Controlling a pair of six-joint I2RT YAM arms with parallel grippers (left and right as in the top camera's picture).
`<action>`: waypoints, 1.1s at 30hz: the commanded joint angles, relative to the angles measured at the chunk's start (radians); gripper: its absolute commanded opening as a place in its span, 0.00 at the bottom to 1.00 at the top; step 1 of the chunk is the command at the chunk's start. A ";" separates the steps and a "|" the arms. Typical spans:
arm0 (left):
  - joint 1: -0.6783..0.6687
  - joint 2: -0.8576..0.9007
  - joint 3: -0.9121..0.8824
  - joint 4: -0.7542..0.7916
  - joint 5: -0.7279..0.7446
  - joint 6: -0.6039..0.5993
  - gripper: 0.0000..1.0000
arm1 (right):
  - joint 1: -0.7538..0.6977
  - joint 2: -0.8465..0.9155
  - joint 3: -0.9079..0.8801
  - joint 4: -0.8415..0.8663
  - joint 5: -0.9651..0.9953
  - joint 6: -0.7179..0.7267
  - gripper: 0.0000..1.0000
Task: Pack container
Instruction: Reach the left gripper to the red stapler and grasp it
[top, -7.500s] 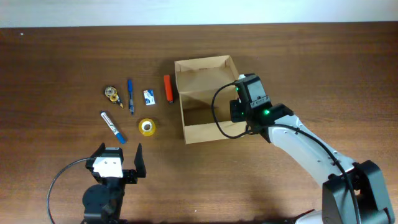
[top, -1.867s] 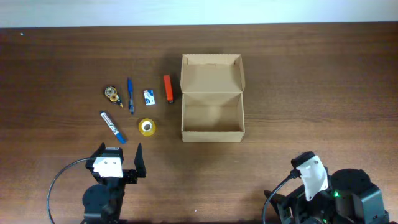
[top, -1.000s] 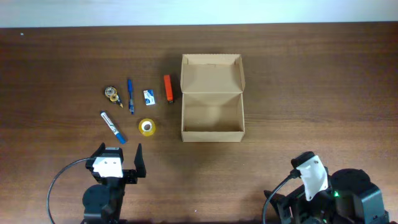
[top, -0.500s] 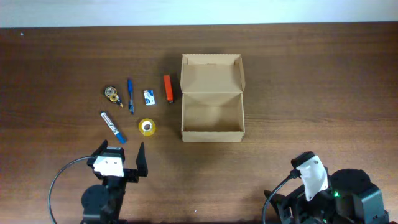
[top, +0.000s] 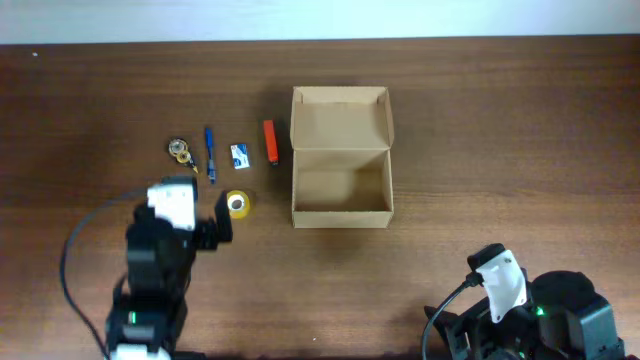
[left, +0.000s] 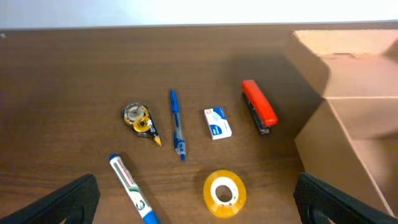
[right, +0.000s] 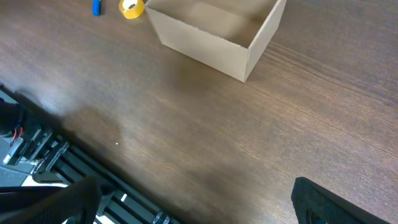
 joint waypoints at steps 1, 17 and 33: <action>0.001 0.176 0.126 -0.006 -0.018 0.019 1.00 | -0.001 -0.002 -0.002 0.004 -0.010 -0.006 0.99; 0.000 0.819 0.659 -0.183 0.188 0.019 0.99 | -0.001 -0.002 -0.002 0.004 -0.010 -0.006 0.99; -0.083 0.950 0.660 -0.008 0.078 -0.064 0.99 | -0.001 -0.002 -0.002 0.004 -0.010 -0.006 0.99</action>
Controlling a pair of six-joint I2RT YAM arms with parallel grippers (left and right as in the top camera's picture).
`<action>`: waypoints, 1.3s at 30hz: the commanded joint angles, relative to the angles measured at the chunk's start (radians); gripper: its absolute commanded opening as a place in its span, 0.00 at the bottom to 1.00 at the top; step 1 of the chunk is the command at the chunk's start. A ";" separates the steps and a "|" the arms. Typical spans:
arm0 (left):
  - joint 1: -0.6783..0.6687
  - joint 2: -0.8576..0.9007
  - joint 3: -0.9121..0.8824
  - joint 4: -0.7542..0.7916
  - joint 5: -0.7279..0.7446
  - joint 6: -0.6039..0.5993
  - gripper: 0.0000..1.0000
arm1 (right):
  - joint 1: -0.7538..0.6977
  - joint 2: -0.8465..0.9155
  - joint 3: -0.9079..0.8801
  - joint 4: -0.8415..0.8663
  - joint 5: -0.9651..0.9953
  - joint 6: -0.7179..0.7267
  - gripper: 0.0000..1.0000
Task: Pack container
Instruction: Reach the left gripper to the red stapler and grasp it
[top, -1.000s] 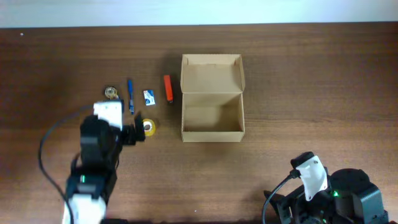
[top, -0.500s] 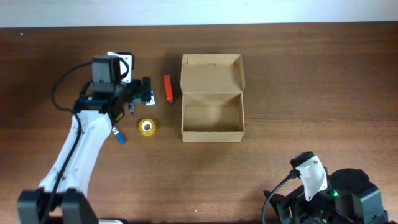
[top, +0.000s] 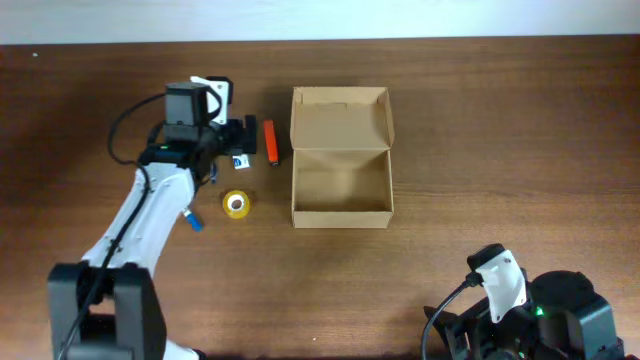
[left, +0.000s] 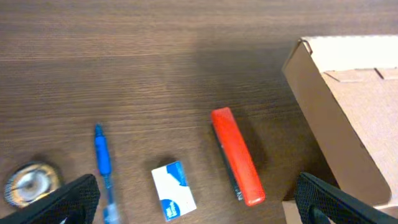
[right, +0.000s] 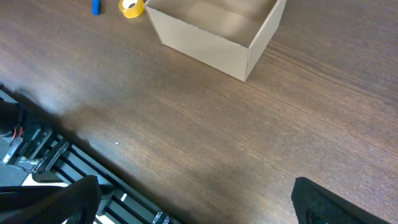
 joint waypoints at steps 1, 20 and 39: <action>-0.048 0.036 0.020 0.032 -0.082 -0.025 1.00 | -0.001 -0.002 0.000 0.004 -0.010 -0.007 0.99; -0.088 0.341 0.261 -0.014 -0.105 -0.114 1.00 | -0.001 -0.002 0.000 0.004 -0.010 -0.007 0.99; -0.123 0.458 0.319 -0.082 -0.128 -0.119 0.79 | -0.001 -0.002 0.000 0.004 -0.010 -0.007 0.99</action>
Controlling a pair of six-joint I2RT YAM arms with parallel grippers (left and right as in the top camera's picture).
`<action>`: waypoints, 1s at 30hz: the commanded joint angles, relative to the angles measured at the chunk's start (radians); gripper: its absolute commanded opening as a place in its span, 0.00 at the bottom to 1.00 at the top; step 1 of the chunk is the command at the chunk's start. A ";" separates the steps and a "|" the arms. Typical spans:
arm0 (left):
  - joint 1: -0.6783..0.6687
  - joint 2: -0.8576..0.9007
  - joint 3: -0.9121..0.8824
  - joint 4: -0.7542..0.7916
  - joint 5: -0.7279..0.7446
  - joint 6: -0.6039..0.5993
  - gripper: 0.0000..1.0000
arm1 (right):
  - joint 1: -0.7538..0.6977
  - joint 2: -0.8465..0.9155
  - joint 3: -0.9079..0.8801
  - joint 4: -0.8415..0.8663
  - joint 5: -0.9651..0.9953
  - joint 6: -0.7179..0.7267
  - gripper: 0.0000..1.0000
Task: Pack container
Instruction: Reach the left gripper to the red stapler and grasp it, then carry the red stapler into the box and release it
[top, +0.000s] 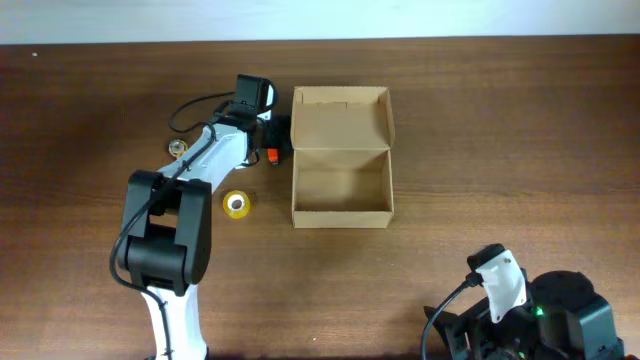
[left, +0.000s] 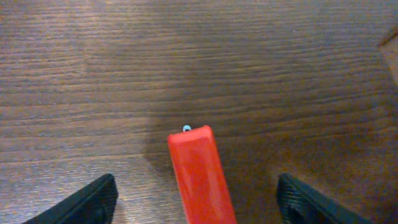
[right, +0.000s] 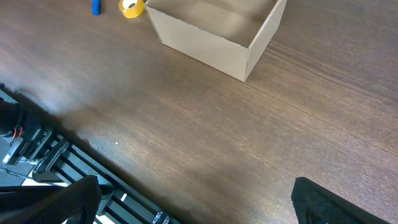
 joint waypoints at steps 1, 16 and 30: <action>0.000 0.023 0.020 -0.003 -0.011 -0.006 0.79 | -0.001 -0.002 0.000 0.004 -0.010 -0.006 0.99; -0.003 0.058 0.020 -0.031 -0.045 -0.048 0.57 | -0.001 -0.002 0.000 0.004 -0.010 -0.006 0.99; -0.003 0.056 0.061 -0.083 -0.085 -0.050 0.02 | -0.001 -0.002 0.000 0.004 -0.010 -0.006 0.99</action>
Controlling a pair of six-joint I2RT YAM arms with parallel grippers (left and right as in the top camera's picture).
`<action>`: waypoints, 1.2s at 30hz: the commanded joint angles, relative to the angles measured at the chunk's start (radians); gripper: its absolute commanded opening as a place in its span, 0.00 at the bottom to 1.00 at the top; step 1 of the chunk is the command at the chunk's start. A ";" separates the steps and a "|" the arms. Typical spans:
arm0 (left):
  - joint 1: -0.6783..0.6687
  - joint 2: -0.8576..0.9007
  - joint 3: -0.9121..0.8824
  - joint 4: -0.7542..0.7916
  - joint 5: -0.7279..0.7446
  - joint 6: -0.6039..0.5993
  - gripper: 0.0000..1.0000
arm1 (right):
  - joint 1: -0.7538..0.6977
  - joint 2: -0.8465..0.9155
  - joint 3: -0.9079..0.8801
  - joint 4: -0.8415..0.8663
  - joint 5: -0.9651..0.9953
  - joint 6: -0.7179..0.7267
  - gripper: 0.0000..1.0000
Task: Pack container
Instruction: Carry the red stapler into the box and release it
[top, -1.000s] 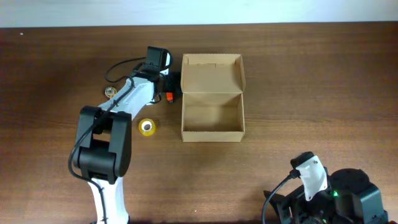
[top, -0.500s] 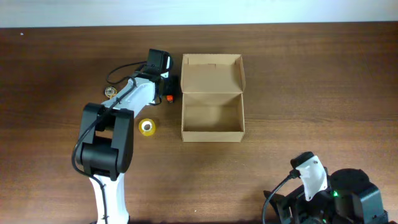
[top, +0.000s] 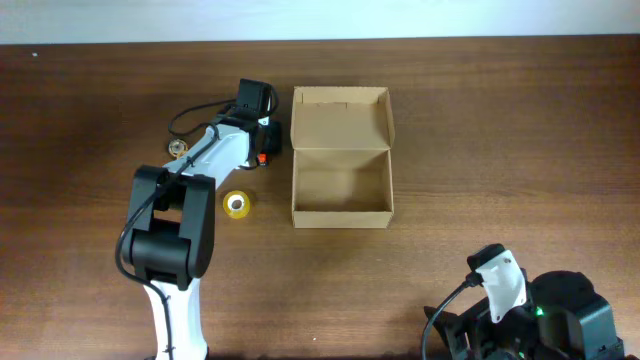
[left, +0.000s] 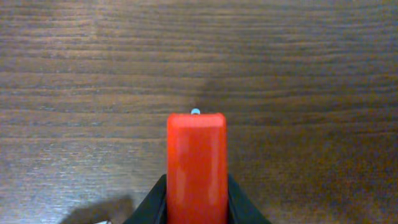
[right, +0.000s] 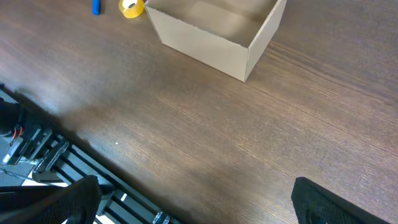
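Observation:
The red stapler (left: 196, 163) lies lengthwise on the brown table, just left of the open cardboard box (top: 340, 190). My left gripper (left: 196, 211) is shut on it, with a black finger (left: 155, 202) pressed to each side. Overhead, only the stapler's red end (top: 263, 158) shows under the left gripper (top: 262, 145). A yellow tape roll (top: 238, 204) lies nearer the front, and a round correction-tape dispenser (top: 178, 149) lies to the left. My right gripper (right: 193, 205) stands open at the table's front right, holding nothing.
The box's lid flap (top: 340, 115) stands open at the back. The left arm (top: 200, 165) covers the other small items. In the right wrist view a blue marker end (right: 96, 7) and the tape roll (right: 131, 7) lie beyond the box (right: 214, 31). A black rack (right: 37, 155) sits past the table edge.
The left gripper's fingers stood wide apart on either side of the stapler. They are now shut against its sides. The wrist view has centred on the stapler. The right arm has not moved.
The left gripper hung open near the front, looking over the row of small items. Then it was above the eraser and stapler by the box. Then it was low with open fingers astride the stapler, and now it grips it.

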 joint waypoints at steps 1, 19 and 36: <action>-0.002 0.017 0.071 -0.061 -0.055 -0.006 0.02 | -0.001 -0.002 0.000 0.003 -0.010 -0.006 0.99; -0.064 -0.332 0.371 -0.492 -0.029 0.225 0.02 | -0.001 -0.002 0.000 0.003 -0.010 -0.006 0.99; -0.370 -0.346 0.253 -0.661 0.203 0.919 0.02 | -0.001 -0.002 0.000 0.003 -0.010 -0.006 0.99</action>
